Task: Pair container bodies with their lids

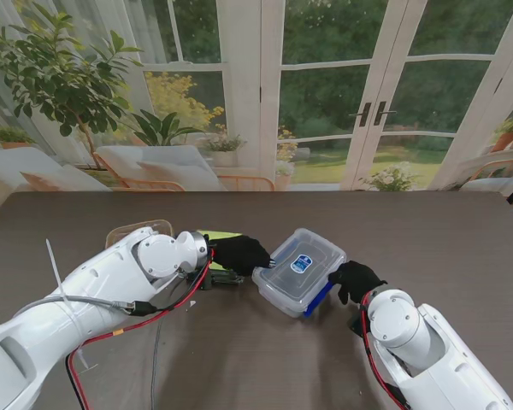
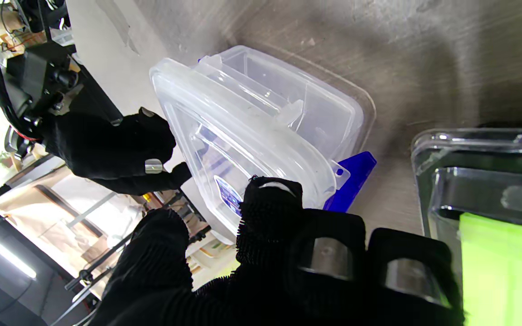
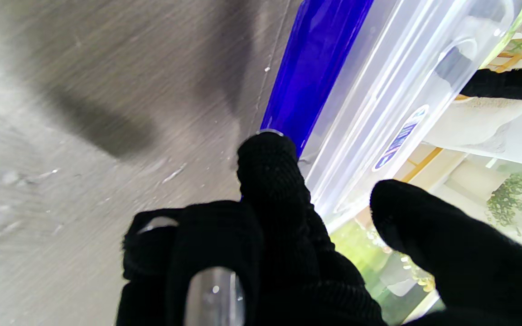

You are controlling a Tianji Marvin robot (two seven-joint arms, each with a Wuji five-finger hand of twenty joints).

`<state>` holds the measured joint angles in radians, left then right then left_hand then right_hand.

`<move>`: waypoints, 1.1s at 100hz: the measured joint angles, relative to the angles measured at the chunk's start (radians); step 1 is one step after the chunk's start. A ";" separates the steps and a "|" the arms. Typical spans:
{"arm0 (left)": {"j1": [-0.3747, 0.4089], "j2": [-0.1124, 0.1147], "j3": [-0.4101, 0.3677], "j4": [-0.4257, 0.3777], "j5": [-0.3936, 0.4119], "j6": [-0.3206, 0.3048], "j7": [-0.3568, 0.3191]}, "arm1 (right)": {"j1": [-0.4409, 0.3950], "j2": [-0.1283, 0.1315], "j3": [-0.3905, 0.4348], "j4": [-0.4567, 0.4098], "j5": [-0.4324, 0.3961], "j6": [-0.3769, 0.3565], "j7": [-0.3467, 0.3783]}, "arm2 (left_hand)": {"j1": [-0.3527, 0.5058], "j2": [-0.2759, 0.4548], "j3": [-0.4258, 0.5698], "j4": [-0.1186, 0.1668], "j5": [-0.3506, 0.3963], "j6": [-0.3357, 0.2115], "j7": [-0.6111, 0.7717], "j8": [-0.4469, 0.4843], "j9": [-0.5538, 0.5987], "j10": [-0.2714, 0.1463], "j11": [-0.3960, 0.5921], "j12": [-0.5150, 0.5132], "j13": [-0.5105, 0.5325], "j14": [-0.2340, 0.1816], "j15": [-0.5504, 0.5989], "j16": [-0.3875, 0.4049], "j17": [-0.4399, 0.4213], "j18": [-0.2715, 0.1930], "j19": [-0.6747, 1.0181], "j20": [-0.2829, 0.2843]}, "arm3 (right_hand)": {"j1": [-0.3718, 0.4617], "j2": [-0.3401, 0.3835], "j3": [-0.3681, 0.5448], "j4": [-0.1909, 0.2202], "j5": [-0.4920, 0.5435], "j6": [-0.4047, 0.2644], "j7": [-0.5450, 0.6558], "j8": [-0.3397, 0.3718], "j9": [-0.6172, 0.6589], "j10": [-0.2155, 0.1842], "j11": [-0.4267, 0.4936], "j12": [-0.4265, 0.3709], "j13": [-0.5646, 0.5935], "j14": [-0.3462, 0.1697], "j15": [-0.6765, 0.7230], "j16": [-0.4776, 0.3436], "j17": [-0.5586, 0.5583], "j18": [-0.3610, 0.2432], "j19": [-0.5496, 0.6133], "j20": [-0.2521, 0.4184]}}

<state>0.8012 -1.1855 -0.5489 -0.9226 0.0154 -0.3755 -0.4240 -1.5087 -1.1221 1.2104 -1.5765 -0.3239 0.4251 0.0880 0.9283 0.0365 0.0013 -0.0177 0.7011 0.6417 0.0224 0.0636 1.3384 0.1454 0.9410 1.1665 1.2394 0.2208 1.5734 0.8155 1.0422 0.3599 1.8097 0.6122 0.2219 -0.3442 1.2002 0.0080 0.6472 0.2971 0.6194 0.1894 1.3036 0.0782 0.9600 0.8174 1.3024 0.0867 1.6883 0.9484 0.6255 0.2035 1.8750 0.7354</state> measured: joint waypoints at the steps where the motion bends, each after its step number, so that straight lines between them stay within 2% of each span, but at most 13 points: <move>1: 0.001 0.001 0.000 -0.002 0.000 0.000 -0.001 | 0.000 0.000 0.000 0.000 0.000 0.000 0.000 | 0.000 0.000 0.000 0.000 0.000 0.000 0.000 0.000 0.000 0.000 0.000 0.000 0.000 0.000 0.000 0.000 0.000 0.000 0.000 0.000 | 0.000 0.000 0.000 0.000 0.000 0.000 0.000 0.000 0.000 0.000 0.000 0.000 0.000 0.000 0.000 0.000 0.000 0.000 0.000 0.000; 43: 0.041 0.042 -0.018 -0.080 0.002 -0.005 -0.023 | 0.010 0.003 0.000 0.018 0.002 -0.027 0.008 | -0.017 0.000 0.000 0.000 0.012 0.010 0.007 0.002 0.000 0.000 0.001 0.000 0.000 0.000 0.000 0.000 0.000 0.000 0.000 0.000 | 0.000 0.000 0.000 0.000 -0.001 0.025 -0.004 0.000 0.000 0.000 0.000 0.000 0.000 0.000 0.000 0.000 0.000 0.000 0.000 0.000; 68: 0.061 0.055 -0.021 -0.114 -0.005 -0.011 -0.032 | 0.017 0.004 0.001 0.027 0.001 -0.034 0.011 | -0.017 0.000 0.000 0.000 0.024 0.010 0.033 0.013 0.001 0.000 0.001 -0.001 0.000 0.000 0.000 0.000 0.000 0.000 0.000 0.000 | 0.000 0.000 0.000 0.000 -0.001 0.045 -0.021 0.000 0.000 0.000 0.000 0.000 0.000 0.000 0.000 0.000 0.000 0.000 0.000 0.000; 110: 0.083 0.073 -0.025 -0.169 -0.003 -0.012 -0.044 | 0.044 0.011 -0.016 0.053 0.007 -0.069 0.024 | -0.017 0.000 0.000 0.000 0.064 0.013 0.113 0.048 0.017 0.000 0.001 -0.003 0.001 0.006 -0.009 0.000 0.000 0.001 0.000 -0.002 | 0.000 0.000 0.000 0.000 -0.017 0.117 -0.040 -0.001 0.000 0.000 0.000 0.000 0.000 0.000 0.000 0.000 0.000 0.000 0.000 0.000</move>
<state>0.8846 -1.1126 -0.5738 -1.0915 0.0125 -0.3870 -0.4682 -1.4650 -1.1111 1.1943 -1.5234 -0.3170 0.3563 0.1116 0.9111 0.0365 0.0013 -0.0175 0.7648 0.6550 0.1350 0.1114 1.3556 0.1458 0.9418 1.1638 1.2404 0.2267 1.5643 0.8155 1.0422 0.3613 1.8097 0.6106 0.2219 -0.3442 1.2000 0.0080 0.6306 0.4136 0.5791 0.1887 1.3036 0.0782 0.9600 0.8174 1.3024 0.0867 1.6883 0.9484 0.6255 0.2034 1.8750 0.7355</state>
